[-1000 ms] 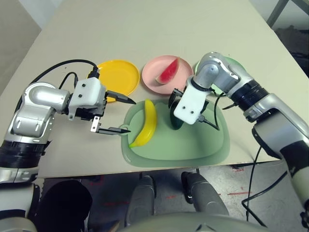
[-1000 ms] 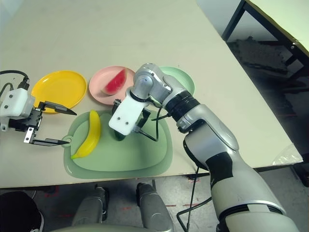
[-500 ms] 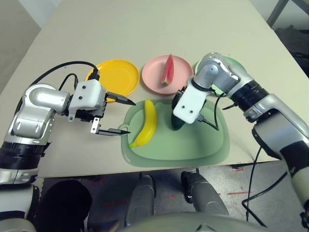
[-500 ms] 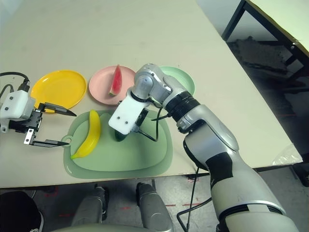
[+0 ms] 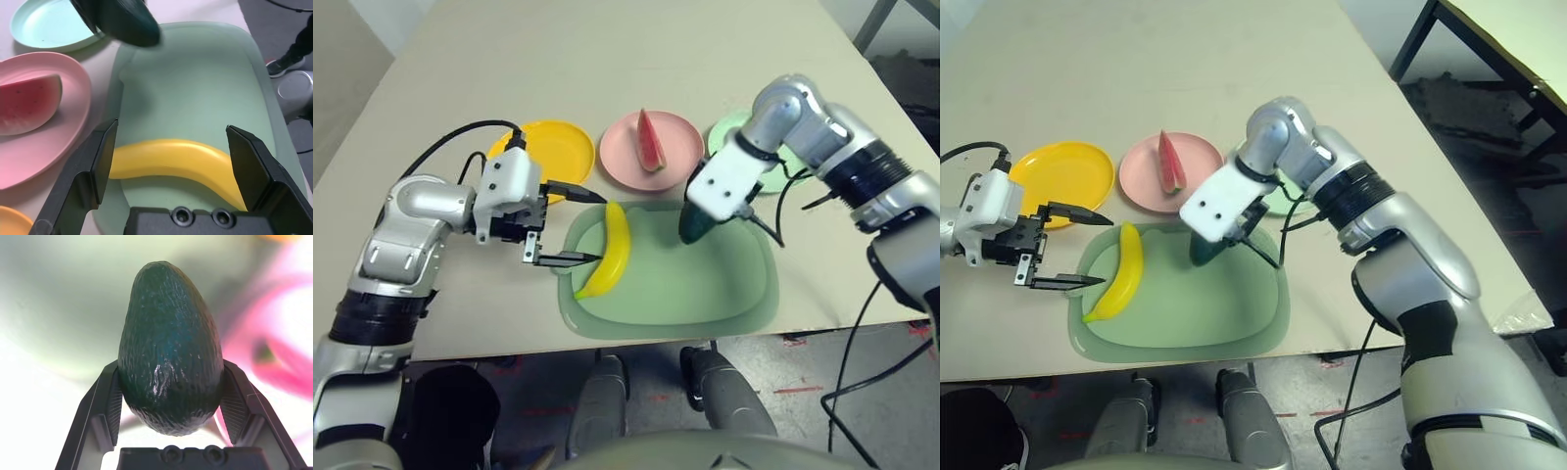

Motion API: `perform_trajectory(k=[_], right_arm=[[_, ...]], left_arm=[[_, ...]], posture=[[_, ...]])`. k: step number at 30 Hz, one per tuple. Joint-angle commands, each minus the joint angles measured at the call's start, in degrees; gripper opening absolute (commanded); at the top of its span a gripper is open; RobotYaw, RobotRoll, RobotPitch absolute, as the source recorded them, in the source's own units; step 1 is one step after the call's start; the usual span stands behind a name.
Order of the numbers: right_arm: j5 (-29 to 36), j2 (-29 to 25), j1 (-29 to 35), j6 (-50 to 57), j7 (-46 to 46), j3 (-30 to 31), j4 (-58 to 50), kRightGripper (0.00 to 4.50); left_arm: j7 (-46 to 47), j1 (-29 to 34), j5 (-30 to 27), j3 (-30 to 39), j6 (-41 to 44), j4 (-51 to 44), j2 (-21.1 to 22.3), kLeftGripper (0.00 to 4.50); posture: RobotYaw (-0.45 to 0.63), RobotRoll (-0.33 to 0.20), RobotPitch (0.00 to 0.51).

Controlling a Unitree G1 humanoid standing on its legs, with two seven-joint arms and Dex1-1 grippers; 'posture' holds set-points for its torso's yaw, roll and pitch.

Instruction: Place the fruits into color-matched plates.

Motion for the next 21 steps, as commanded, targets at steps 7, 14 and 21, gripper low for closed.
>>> perform_trajectory(k=[7,14,21], right_arm=[[-14.4,4.3,-7.8,-5.2,-7.7,-3.5,25.5,3.01],[-21.5,5.2,-7.0,-3.0,-13.9,-5.2,31.7,3.01],[-26.6,5.2,-6.6,0.5,-18.0,-5.9,33.8,3.01]], left_arm=[[-1.1,0.0,2.1,-1.3,-2.7,1.1,0.7,4.50],[-1.4,0.8,2.6,-0.9,-3.6,1.0,1.5,4.50],[-1.2,1.2,2.8,-0.6,-3.7,0.8,1.9,4.50]], posture=[[-0.04,0.000,0.223],[-0.03,0.000,0.219],[-0.03,0.000,0.216]])
